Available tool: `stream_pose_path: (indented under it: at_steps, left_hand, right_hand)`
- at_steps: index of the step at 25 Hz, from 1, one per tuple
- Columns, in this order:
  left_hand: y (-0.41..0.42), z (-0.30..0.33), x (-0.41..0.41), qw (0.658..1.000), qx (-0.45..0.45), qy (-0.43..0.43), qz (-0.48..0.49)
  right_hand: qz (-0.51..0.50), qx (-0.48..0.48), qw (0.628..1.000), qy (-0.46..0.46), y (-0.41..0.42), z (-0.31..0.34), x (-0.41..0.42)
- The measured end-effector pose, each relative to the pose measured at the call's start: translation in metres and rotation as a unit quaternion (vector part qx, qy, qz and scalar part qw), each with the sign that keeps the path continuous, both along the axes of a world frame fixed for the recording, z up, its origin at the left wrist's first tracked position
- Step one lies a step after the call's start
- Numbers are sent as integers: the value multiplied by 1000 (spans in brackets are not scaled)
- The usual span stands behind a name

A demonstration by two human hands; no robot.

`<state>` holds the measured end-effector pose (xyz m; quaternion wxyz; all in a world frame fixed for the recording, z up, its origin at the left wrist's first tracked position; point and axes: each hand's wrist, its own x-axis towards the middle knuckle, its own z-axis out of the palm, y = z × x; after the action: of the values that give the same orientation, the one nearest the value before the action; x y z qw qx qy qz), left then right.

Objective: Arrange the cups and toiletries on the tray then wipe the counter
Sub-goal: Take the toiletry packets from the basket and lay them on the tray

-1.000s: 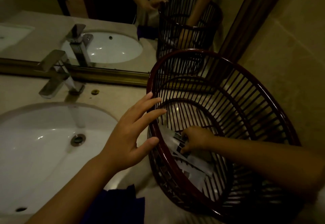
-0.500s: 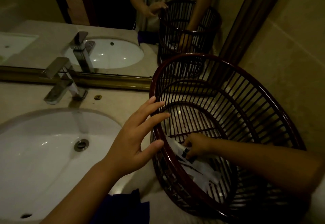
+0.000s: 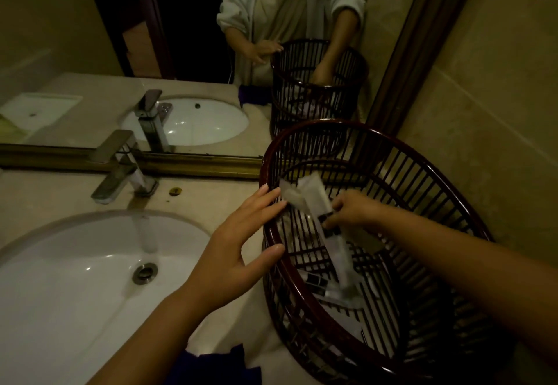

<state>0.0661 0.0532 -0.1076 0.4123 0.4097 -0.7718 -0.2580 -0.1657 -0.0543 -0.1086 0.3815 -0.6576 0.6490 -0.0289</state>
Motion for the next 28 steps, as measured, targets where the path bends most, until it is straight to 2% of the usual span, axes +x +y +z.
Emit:
stream_pose_path:
  at_steps: [2,4,6,8,12,18,22,25,28]
  left_hand:
    - [1,15,-1,997,37,53,45]
    - [0,33,-4,984,75,130,93]
    - [-4,51,-4,962,140,218,88]
    - [-6,66,-2,946,196,254,54]
    - [4,76,12,948,203,235,73]
    - [18,59,39,911,237,312,132]
    - [22,53,54,891,276,346,99]
    - [18,57,66,874,303,374,64]
    - [10,63,76,884,297,354,74]
  right_hand:
    - [-72,-50,994,-72,1,45,2]
    - [-111,-56,975,-185,10,86,6]
    - [-102,-41,946,-307,27,116,18]
    - [-76,-42,926,-366,45,131,37]
    - [-56,-74,921,-379,67,129,76]
    - [-56,-31,916,-396,81,110,109]
    - [-56,-73,922,-376,89,100,127]
    - [-30,-62,935,-349,92,101,136]
    - [4,-48,951,-304,92,103,141]
